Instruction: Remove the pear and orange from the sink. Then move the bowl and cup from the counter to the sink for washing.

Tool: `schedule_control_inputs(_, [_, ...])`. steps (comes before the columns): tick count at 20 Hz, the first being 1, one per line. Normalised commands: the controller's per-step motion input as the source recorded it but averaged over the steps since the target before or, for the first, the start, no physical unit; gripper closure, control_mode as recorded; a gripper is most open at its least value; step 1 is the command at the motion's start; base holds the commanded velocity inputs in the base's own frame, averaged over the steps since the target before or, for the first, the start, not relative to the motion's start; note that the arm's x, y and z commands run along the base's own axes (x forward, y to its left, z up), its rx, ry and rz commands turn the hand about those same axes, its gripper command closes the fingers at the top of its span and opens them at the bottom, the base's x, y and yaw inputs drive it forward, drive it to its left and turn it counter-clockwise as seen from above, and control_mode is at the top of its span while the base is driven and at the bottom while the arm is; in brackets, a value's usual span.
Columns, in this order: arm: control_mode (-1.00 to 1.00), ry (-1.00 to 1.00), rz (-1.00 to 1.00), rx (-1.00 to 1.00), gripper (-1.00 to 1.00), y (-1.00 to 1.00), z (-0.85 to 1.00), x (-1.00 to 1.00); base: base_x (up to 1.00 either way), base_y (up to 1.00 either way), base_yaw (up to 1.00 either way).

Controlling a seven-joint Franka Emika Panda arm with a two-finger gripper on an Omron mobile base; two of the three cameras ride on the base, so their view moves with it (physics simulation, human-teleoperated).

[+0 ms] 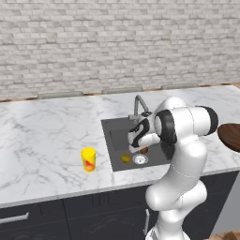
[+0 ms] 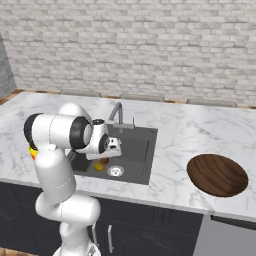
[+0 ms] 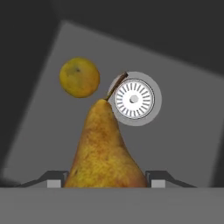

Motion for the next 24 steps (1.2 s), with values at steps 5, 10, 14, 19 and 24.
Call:
schedule_control_inputs(5, [-1.0, 0.22, 0.0, 0.0, 1.0, 0.15, 0.6, -0.13, 0.0, 0.0, 0.0])
schedule_control_inputs(10, [-1.0, 0.13, 0.0, 0.0, 1.0, 0.17, 0.51, -0.26, 0.0, 0.0, 0.0])
schedule_control_inputs(14, [-1.0, 0.01, 0.0, 0.01, 1.0, 0.23, 0.44, -0.29, 0.0, 0.0, 0.0])
schedule_control_inputs(19, [-1.0, 0.01, -0.02, 0.0, 1.0, 0.3, 0.37, -0.25, 0.0, 0.0, 0.0])
schedule_control_inputs(24, [-1.0, 0.0, -0.05, 0.01, 1.0, 0.37, 0.32, -0.08, 0.0, 0.0, 0.0])
